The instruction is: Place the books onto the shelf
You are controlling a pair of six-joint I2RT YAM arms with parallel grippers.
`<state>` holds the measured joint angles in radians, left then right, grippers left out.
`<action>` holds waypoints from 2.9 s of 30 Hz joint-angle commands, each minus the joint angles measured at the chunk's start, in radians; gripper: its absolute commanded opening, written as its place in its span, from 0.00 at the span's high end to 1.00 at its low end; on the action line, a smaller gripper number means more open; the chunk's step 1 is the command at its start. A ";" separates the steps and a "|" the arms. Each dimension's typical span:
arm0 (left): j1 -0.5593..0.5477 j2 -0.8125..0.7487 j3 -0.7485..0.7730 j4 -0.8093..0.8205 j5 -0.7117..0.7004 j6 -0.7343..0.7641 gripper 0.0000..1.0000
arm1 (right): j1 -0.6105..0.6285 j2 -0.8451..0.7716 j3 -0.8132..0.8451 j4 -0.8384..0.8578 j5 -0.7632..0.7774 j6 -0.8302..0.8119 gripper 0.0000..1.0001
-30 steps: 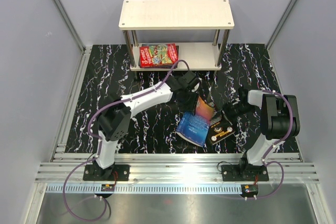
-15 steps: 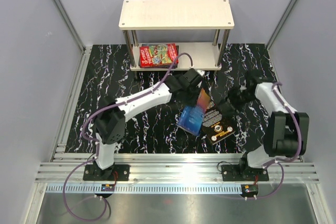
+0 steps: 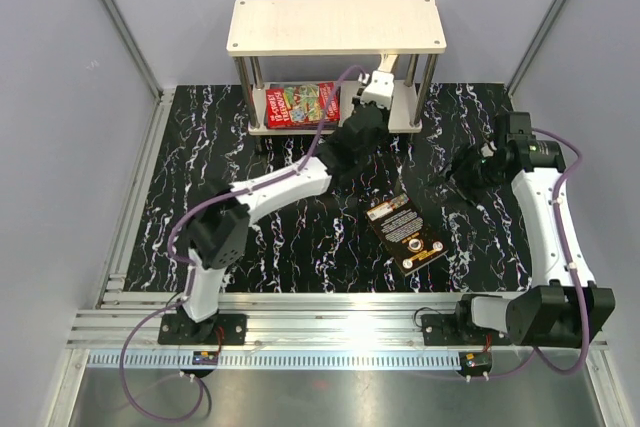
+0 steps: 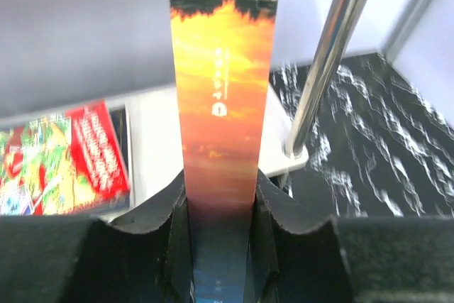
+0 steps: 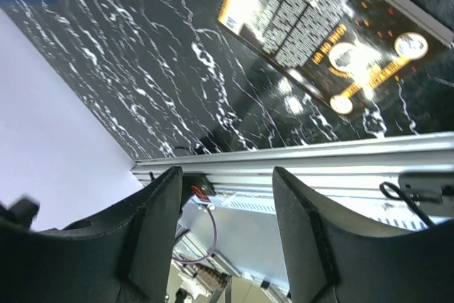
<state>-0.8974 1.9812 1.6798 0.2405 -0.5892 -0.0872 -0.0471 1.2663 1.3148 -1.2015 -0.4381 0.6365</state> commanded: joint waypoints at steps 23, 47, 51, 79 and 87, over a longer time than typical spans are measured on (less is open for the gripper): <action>0.048 0.646 0.661 0.775 -0.136 0.233 1.00 | 0.006 -0.176 -0.440 0.003 0.030 0.046 0.42; 0.011 0.823 0.827 0.586 0.003 -0.016 0.01 | 0.006 -0.354 -0.555 -0.059 0.044 0.080 0.43; 0.005 0.800 0.787 0.588 0.002 -0.019 0.01 | 0.006 -0.373 -0.566 -0.059 0.036 0.088 0.43; -0.008 0.685 0.575 0.619 -0.052 0.018 0.67 | 0.006 -0.378 -0.651 0.016 0.025 0.115 0.43; 0.032 0.772 0.701 0.563 0.000 -0.040 0.68 | 0.006 -0.335 -0.667 0.063 0.018 0.118 0.44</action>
<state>-0.8909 2.7369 2.2826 0.7219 -0.6315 -0.0792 -0.0467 0.9230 0.6521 -1.1706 -0.4107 0.7418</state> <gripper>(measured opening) 0.323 0.567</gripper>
